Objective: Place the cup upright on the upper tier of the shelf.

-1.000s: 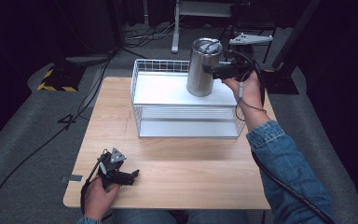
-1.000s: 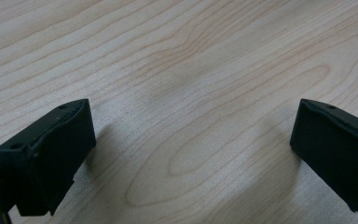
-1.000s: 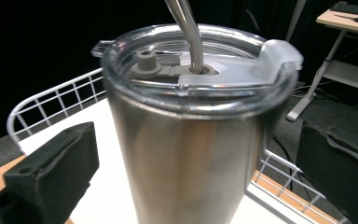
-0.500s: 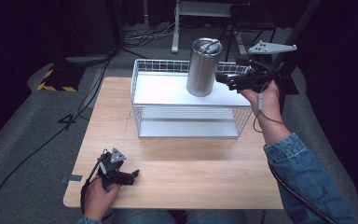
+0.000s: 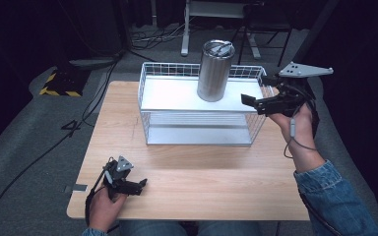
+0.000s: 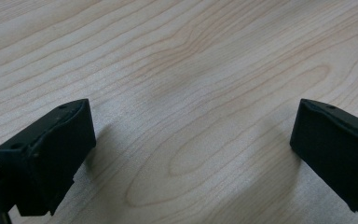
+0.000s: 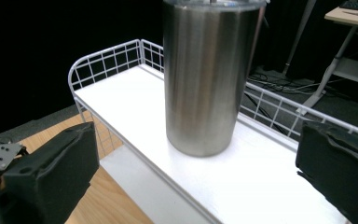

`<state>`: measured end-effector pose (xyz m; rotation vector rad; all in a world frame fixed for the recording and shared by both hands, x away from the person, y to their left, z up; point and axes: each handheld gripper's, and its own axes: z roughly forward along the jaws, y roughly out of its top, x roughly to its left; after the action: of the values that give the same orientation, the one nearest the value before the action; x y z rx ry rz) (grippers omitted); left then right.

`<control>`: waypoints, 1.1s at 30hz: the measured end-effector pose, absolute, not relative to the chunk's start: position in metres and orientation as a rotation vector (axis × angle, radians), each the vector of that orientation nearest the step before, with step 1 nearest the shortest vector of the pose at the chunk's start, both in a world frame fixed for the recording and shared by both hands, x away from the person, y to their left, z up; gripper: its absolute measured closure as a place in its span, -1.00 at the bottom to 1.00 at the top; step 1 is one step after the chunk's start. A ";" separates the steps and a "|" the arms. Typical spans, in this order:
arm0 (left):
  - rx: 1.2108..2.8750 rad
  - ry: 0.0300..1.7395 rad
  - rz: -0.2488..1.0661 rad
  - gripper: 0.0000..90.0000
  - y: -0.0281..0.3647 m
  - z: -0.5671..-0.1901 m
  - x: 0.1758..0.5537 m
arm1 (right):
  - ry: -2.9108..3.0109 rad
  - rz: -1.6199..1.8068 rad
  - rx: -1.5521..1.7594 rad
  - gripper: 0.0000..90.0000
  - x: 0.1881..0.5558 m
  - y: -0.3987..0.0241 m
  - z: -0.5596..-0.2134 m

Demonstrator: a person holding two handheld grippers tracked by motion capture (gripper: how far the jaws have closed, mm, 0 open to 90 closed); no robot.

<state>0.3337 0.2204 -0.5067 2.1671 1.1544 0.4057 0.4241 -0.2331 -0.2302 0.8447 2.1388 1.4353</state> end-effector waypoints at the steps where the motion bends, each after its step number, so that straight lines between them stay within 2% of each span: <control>1: 2.167 1.155 0.405 -0.99 0.220 -0.507 0.334 | 2.139 1.431 0.850 -1.00 0.422 -0.236 -0.232; 21: 2.166 1.155 0.406 -0.99 0.220 -0.507 0.334 | 2.149 1.327 0.920 -1.00 0.368 -0.279 -0.280; 33: 2.166 1.155 0.406 -0.99 0.220 -0.507 0.334 | 2.201 1.261 0.968 -1.00 0.355 -0.290 -0.337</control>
<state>0.3336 0.2203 -0.5067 2.1657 1.1555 0.4061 0.3546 -0.2904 -0.3368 0.9684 2.2012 1.2615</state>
